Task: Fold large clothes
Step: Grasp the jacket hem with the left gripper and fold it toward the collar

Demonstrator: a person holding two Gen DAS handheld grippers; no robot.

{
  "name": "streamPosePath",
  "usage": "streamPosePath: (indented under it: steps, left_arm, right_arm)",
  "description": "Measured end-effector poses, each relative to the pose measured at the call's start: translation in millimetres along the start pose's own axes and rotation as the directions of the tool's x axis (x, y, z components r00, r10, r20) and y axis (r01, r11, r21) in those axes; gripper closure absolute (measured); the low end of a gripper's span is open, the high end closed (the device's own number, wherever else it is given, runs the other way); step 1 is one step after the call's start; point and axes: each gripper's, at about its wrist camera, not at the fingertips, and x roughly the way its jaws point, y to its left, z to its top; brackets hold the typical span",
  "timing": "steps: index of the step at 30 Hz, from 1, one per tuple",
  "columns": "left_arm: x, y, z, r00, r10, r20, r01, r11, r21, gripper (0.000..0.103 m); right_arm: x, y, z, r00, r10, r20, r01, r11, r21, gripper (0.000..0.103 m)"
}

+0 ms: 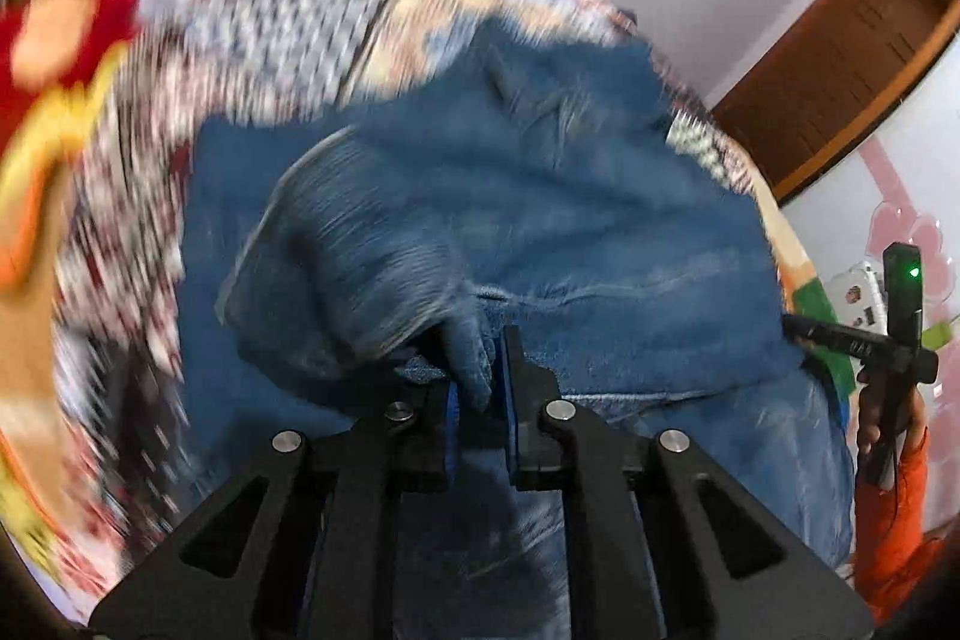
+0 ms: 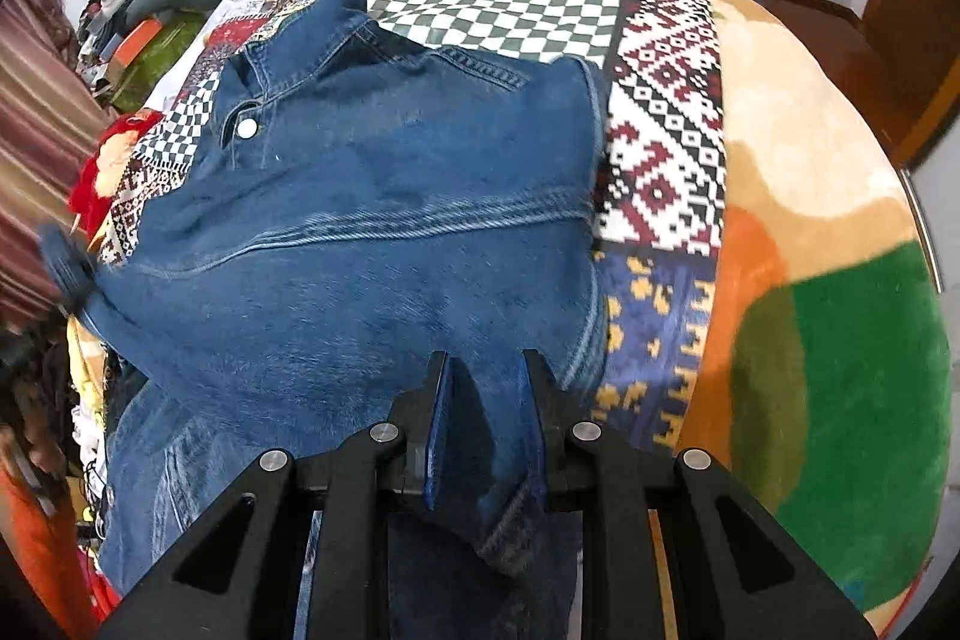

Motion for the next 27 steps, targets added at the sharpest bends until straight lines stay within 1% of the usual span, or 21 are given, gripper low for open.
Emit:
streamPosePath:
  steps: [2, 4, 6, 8, 9, 10, 11, 12, 13, 14, 15, 16, 17, 18, 20, 21, 22, 23, 25, 26, 27]
  left_arm:
    - [7.9, 9.0, -7.5, 1.0, -0.015, -0.019, 0.014, 0.999, -0.029, 0.085]
    - [10.0, 15.1, -13.4, 0.999, -0.038, -0.019, 0.036, 0.997, -0.066, 0.083]
    - [9.1, 19.7, -15.5, 0.999, -0.049, -0.019, 0.047, 0.994, -0.097, 0.075]
    - [6.1, 26.3, -19.9, 1.0, -0.012, -0.017, 0.01, 0.993, -0.117, 0.052]
    - [2.8, 29.1, -22.3, 1.0, 0.011, -0.01, -0.012, 0.992, -0.128, 0.051]
    - [2.0, 35.7, -24.4, 1.0, 0.008, -0.008, -0.009, 0.989, -0.146, 0.049]
    - [1.0, 40.2, -26.5, 1.0, -0.001, -0.007, 0.0, 0.986, -0.166, 0.049]
    - [-0.2, 46.4, -29.1, 1.0, -0.015, -0.009, 0.013, 0.981, -0.192, 0.049]
    - [-1.0, 52.0, -32.0, 1.0, -0.03, -0.01, 0.027, 0.976, -0.218, 0.049]
    - [-1.3, 55.6, -33.6, 0.999, -0.039, -0.009, 0.036, 0.971, -0.236, 0.049]
    - [-1.3, 59.3, -35.1, 0.999, -0.048, -0.007, 0.045, 0.966, -0.255, 0.049]
    - [-0.5, 62.0, -36.1, 0.998, -0.059, -0.005, 0.055, 0.961, -0.272, 0.049]
    - [1.0, 63.5, -36.1, 0.998, -0.065, -0.007, 0.061, 0.957, -0.285, 0.049]
    - [2.8, 64.2, -35.3, 0.998, -0.061, -0.007, 0.057, 0.956, -0.288, 0.049]
    - [6.2, 60.8, -31.9, 0.999, -0.033, -0.01, 0.029, 0.96, -0.28, 0.05]
    - [6.4, 55.9, -27.9, 1.0, 0.0, -0.003, -0.001, 0.967, -0.255, 0.052]
    - [4.4, 50.9, -24.9, 0.999, 0.031, 0.009, -0.028, 0.973, -0.23, 0.058]
    - [1.3, 42.0, -20.0, 0.996, 0.08, 0.024, -0.074, 0.979, -0.189, 0.061]
    - [-4.7, 27.8, -10.0, 0.983, 0.172, 0.057, -0.164, 0.979, -0.119, 0.066]
    - [-8.2, 20.8, -3.9, 0.976, 0.203, 0.079, -0.196, 0.977, -0.085, 0.071]
    - [-14.3, 11.3, 4.9, 0.966, 0.231, 0.112, -0.227, 0.973, -0.044, 0.072]
  right_arm:
    - [-2.3, -1.1, -4.5, 1.0, -0.008, -0.001, 0.008, 1.0, 0.0, 0.085]
    - [-3.6, -4.6, -11.5, 1.0, -0.021, -0.005, 0.021, 1.0, 0.012, 0.085]
    - [-5.1, -5.2, -17.1, 0.999, -0.033, -0.007, 0.033, 0.999, 0.013, 0.085]
    - [-6.4, -5.1, -20.7, 0.998, -0.069, -0.005, 0.069, 0.998, 0.014, 0.085]
    - [-6.3, -4.9, -21.7, 0.997, -0.078, -0.004, 0.078, 0.997, 0.015, 0.084]
    - [-6.6, -5.1, -22.6, 0.997, -0.081, -0.002, 0.081, 0.997, 0.015, 0.084]
    - [-7.0, -4.9, -23.4, 0.996, -0.085, 0.002, 0.085, 0.996, 0.017, 0.084]
    - [-7.0, -4.8, -24.3, 0.995, -0.095, 0.005, 0.095, 0.995, 0.022, 0.08]
    - [-6.2, -5.1, -24.4, 0.994, -0.11, 0.003, 0.11, 0.994, 0.028, 0.071]
    - [-5.3, -6.7, -25.2, 0.991, -0.134, 0.002, 0.134, 0.99, 0.038, 0.064]
    - [-5.1, -9.2, -25.8, 0.986, -0.169, 0.006, 0.169, 0.984, 0.053, 0.048]
    - [-5.9, -13.0, -26.4, 0.981, -0.194, 0.013, 0.193, 0.979, 0.072, 0.035]
    - [-6.8, -16.7, -27.3, 0.982, -0.189, 0.018, 0.187, 0.978, 0.088, 0.032]
    - [-7.4, -19.9, -28.1, 0.986, -0.168, 0.016, 0.166, 0.981, 0.101, 0.031]
    - [-8.3, -29.5, -29.0, 0.994, -0.106, -0.001, 0.105, 0.984, 0.143, 0.031]
    - [-9.7, -32.8, -28.9, 0.996, -0.087, -0.006, 0.087, 0.984, 0.156, 0.031]
    - [-10.6, -34.2, -28.5, 0.997, -0.078, -0.006, 0.078, 0.984, 0.16, 0.031]
    - [-12.8, -35.1, -27.7, 0.998, -0.07, -0.004, 0.069, 0.985, 0.16, 0.031]
    - [-19.1, -33.7, -26.2, 0.998, -0.069, 0.011, 0.066, 0.987, 0.148, 0.031]
    - [-22.0, -32.3, -24.8, 0.997, -0.071, 0.02, 0.068, 0.988, 0.141, 0.031]
    - [-25.2, -30.0, -22.9, 0.997, -0.071, 0.03, 0.066, 0.989, 0.134, 0.031]
